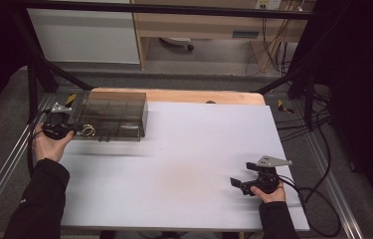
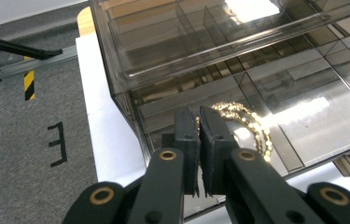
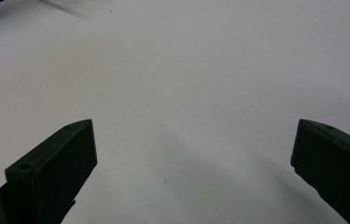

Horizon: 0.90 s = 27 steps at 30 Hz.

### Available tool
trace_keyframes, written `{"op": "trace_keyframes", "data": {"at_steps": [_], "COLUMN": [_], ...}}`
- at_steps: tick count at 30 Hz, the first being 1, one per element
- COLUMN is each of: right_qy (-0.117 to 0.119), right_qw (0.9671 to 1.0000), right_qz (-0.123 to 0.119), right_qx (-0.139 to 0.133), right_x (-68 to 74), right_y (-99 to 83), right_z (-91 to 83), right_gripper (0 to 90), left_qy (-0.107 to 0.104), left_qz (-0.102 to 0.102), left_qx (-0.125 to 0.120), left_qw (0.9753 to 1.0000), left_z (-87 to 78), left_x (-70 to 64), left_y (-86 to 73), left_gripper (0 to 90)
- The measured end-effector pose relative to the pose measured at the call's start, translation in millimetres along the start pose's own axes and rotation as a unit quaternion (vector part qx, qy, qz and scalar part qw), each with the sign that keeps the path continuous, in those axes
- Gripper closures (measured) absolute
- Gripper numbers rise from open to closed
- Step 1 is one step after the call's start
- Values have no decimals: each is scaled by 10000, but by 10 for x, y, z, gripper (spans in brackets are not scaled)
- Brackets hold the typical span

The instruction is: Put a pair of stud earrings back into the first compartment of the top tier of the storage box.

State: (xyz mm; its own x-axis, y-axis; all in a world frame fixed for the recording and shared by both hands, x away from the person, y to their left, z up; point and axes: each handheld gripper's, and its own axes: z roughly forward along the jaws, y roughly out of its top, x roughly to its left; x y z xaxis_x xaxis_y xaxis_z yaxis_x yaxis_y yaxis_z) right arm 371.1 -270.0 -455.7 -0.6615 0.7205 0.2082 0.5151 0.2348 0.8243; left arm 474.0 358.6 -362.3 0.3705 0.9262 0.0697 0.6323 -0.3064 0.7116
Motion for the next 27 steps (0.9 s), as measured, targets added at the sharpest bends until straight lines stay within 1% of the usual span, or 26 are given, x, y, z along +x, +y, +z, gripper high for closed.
{"op": "trace_keyframes", "data": {"at_steps": [4, 6, 10, 14, 16, 18, 22, 25, 27], "right_qy": [-1, 1, 1, 0, 4, 6, 0, -1, -7], "right_qw": [10000, 10000, 10000, 10000, 10000, 10000, 10000, 10000, 10000], "right_qz": [0, -8, 0, 1, 3, 2, -6, -1, 3], "right_qx": [17, -2, 3, 2, 9, 0, -4, 17, 10], "right_x": [-1, -1, -1, -2, 0, 1, -1, 0, 1], "right_y": [0, 0, 0, 1, 0, 0, 0, -1, -1], "right_z": [1, 0, 0, 1, 2, 0, 1, 5, 4], "right_gripper": [7, 7, 7, 7, 7, 7, 7, 7, 7], "left_qy": [2, -50, -143, -128, -105, -164, -150, -153, -180], "left_qz": [-17, -49, -118, -137, -159, -204, -128, -131, -119], "left_qx": [34, 42, -80, -245, -314, -361, -409, -585, -605], "left_qw": [10000, 10000, 9998, 9995, 9993, 9990, 9990, 9981, 9979], "left_z": [17, 25, 8, -58, -95, -128, -214, -288, -325], "left_x": [-11, -9, 2, 2, 2, -4, -43, -67, -86], "left_y": [-3, -8, -13, -5, -5, -10, -28, -58, -79], "left_gripper": [863, 862, 854, 805, 768, 719, 602, 524, 488]}}
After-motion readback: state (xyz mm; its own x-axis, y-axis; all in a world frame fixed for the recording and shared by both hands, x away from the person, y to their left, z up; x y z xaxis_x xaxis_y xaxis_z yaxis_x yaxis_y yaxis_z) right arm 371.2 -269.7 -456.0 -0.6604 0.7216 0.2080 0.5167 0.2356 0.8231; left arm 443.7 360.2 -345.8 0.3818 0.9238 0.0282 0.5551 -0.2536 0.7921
